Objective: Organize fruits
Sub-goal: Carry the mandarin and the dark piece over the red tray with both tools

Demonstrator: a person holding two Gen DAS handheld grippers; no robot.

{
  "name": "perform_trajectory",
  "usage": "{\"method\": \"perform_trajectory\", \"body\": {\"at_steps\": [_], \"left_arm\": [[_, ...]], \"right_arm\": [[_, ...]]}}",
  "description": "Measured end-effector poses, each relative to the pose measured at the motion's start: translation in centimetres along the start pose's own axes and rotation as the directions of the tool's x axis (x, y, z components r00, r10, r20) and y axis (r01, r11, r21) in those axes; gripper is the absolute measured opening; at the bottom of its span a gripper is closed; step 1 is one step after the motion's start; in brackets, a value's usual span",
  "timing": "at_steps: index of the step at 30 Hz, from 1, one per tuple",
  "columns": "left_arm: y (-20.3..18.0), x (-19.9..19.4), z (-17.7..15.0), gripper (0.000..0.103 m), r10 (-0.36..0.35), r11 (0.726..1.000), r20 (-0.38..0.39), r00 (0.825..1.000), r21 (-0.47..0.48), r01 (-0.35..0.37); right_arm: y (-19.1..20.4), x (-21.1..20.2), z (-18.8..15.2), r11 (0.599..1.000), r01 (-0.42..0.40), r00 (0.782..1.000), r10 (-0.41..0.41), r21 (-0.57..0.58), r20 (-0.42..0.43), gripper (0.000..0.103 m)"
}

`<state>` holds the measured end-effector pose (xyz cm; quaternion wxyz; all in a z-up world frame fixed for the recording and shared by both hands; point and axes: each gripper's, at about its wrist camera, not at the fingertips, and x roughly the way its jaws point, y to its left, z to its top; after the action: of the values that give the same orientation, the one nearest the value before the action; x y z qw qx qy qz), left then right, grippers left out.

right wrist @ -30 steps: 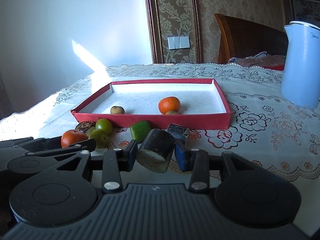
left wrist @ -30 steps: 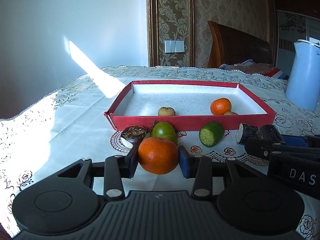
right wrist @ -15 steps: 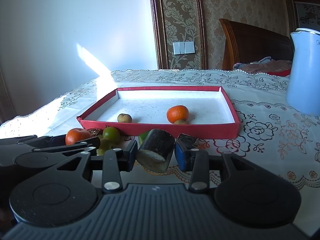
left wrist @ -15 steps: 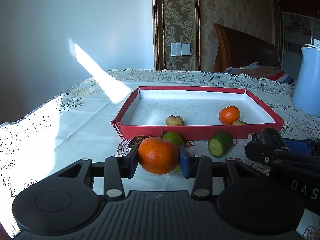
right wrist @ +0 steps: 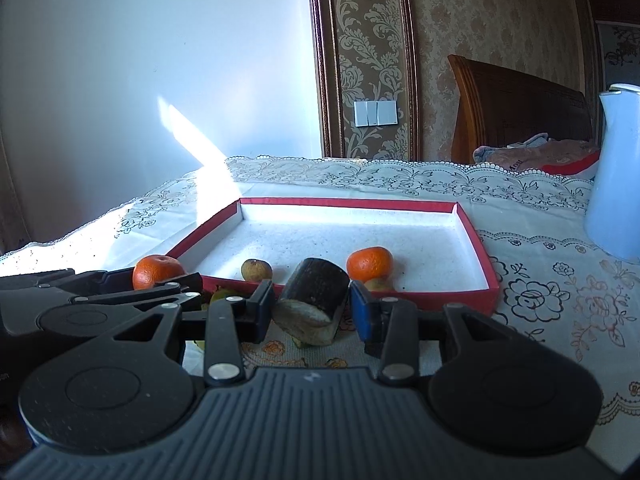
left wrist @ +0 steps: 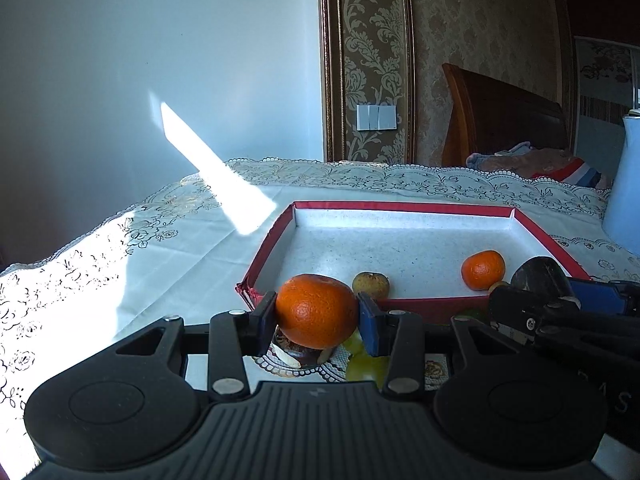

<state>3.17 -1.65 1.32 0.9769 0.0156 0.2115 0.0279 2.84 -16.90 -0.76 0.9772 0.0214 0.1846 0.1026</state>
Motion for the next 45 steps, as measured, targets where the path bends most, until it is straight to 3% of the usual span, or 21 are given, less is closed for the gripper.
{"method": "perform_trajectory", "body": {"at_steps": [7,14,26,45], "left_arm": [[0.0,2.3,2.7,0.041,0.033,0.999,0.045,0.998,0.012,-0.034],[0.9,6.1,3.8,0.041,0.079,0.997,0.018,0.997,-0.008,-0.079],[1.2,9.9,3.7,0.041,0.076,0.997,-0.054,0.996,-0.02,-0.077],[1.0,11.3,3.1,0.041,0.022,1.0,-0.114,0.993,-0.018,-0.024]], "right_arm": [[0.0,3.1,2.4,1.0,0.013,1.0,-0.013,-0.009,0.0,0.039],[-0.7,6.8,2.9,1.0,0.018,0.999,-0.018,0.002,-0.047,0.038],[-0.4,9.7,2.5,0.999,0.015,0.995,-0.018,-0.029,-0.101,0.038],[0.1,10.2,1.9,0.999,-0.017,0.995,0.013,-0.046,-0.098,0.038]]}}
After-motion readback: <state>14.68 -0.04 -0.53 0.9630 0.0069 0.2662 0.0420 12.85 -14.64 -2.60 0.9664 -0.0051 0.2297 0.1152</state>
